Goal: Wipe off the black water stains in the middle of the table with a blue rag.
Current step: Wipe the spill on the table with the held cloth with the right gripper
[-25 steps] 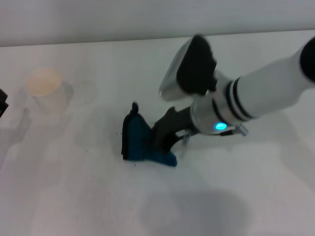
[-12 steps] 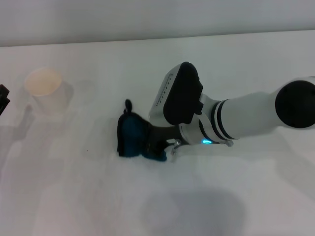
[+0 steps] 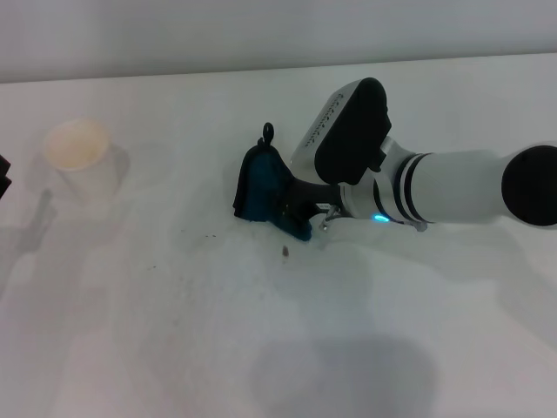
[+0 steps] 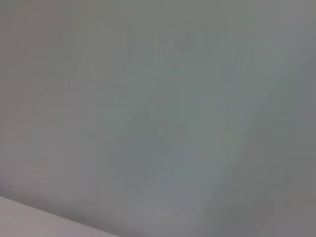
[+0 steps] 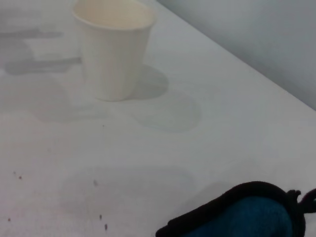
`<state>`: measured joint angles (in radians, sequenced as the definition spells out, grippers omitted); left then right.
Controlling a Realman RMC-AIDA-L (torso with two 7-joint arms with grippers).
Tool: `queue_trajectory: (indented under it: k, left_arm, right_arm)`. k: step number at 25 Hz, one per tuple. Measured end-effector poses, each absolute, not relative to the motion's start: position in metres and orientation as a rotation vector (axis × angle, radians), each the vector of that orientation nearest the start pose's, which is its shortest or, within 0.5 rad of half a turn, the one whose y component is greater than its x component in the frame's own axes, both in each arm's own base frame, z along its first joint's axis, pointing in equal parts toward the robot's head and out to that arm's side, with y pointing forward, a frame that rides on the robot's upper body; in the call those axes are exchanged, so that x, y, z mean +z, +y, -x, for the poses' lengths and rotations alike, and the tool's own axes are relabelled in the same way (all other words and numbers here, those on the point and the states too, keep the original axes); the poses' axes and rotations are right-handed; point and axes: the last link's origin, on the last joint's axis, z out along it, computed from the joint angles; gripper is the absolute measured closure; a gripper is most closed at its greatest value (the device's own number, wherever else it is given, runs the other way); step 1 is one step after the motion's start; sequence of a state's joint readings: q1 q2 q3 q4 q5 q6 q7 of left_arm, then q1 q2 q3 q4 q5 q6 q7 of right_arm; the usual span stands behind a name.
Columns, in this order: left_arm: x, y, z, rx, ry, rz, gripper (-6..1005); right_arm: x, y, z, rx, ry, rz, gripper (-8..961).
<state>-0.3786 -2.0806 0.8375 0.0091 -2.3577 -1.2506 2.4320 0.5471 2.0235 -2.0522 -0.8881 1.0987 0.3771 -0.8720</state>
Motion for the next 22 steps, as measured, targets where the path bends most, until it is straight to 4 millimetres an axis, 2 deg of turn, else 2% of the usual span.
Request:
queue_trajectory:
  k: [4, 6, 13, 18, 22]
  left_arm:
    - [-0.013, 0.292, 0.360, -0.933, -0.936, 1.609, 112]
    - [-0.013, 0.293, 0.359, -0.935, -0.934, 1.613, 112]
    - [-0.017, 0.293, 0.357, -0.935, -0.940, 1.626, 112]
    - [-0.018, 0.292, 0.358, -0.934, -0.945, 1.629, 112]
    - [-0.019, 0.291, 0.358, -0.933, -0.948, 1.629, 111]
  right_arm:
    - [-0.127, 0.356, -0.210, -0.040, 0.494, 2.560, 855]
    - [-0.145, 0.339, -0.197, -0.028, 0.478, 2.646, 855]
    - [-0.168, 0.318, -0.179, -0.004, 0.397, 2.732, 856]
    - [-0.167, 0.323, -0.172, 0.050, 0.365, 2.687, 856]
    - [-0.157, 0.339, -0.187, 0.023, 0.407, 2.622, 857]
